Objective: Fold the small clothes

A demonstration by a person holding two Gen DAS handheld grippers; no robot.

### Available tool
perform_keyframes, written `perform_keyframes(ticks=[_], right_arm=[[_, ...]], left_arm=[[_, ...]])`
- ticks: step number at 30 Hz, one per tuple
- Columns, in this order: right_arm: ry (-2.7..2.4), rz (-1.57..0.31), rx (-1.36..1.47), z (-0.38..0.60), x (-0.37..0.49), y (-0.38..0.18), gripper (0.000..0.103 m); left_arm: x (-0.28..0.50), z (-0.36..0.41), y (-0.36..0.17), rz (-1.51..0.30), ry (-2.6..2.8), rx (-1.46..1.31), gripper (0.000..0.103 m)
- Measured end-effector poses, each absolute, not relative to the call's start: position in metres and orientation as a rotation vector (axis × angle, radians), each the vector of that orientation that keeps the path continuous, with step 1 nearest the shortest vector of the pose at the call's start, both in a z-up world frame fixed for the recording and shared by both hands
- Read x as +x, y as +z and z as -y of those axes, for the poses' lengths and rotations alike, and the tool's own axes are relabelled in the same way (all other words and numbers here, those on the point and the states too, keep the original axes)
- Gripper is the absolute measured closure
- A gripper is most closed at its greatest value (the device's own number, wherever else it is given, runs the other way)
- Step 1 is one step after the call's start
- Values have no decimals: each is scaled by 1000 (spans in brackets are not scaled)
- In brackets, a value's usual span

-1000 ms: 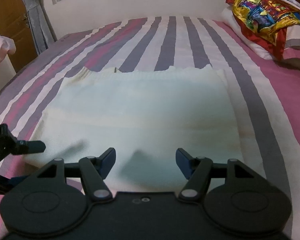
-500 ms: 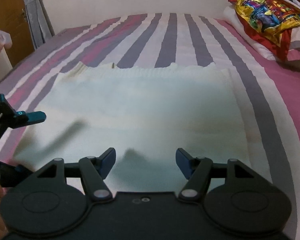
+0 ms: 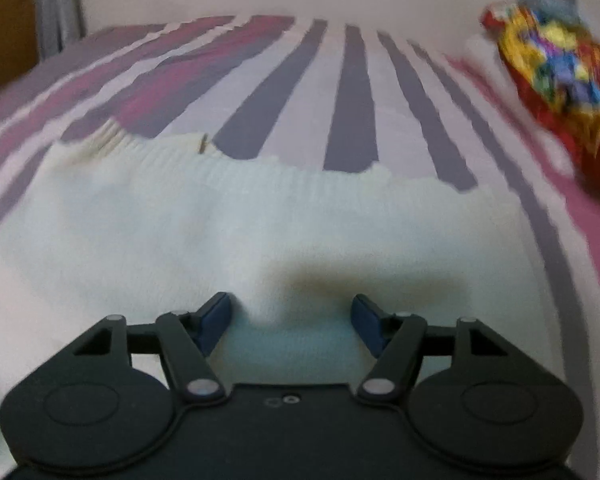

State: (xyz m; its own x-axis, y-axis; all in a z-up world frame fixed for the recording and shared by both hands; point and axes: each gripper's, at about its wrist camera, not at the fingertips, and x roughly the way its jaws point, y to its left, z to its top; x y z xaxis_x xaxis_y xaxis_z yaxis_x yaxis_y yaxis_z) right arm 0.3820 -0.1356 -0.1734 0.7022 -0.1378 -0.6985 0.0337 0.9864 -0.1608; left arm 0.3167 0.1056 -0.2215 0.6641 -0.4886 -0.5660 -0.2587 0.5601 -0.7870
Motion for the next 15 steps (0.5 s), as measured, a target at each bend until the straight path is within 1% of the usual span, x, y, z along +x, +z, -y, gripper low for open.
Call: perform_keyframes(ticks=[1,3,5,6,7,8,9,10,15], right_arm=[[-98,-787,-151,133,381,-172,36],[-100,-783,-121,136,379,-165,41],[-121,-749,-109,141,373,-158,41],[-140,-747,-127,141,373,-160,40],[-151,-775,-147,142,376,-166,40],[-144,-791,-151,145,379,-171,39],[-142,-784,-146,146,378,-172,39],[-140,-786,-141,146,378,-171,39],[-128,-787,-119,149,376,-167,39]], left_arm=[[317,-106,-221,-872,-155,-1001,6],[316,-107,-221,-862,-146,-1008,7],[314,-106,-222,-847,-141,-1012,8],[313,-105,-222,-842,-135,-1005,26],[314,-105,-223,-850,-136,-1005,59],[316,-106,-230,-876,-148,-1040,71],[317,-107,-238,-898,-143,-1075,79],[316,-107,-243,-900,-128,-1086,81],[314,-105,-245,-861,-131,-1090,81]])
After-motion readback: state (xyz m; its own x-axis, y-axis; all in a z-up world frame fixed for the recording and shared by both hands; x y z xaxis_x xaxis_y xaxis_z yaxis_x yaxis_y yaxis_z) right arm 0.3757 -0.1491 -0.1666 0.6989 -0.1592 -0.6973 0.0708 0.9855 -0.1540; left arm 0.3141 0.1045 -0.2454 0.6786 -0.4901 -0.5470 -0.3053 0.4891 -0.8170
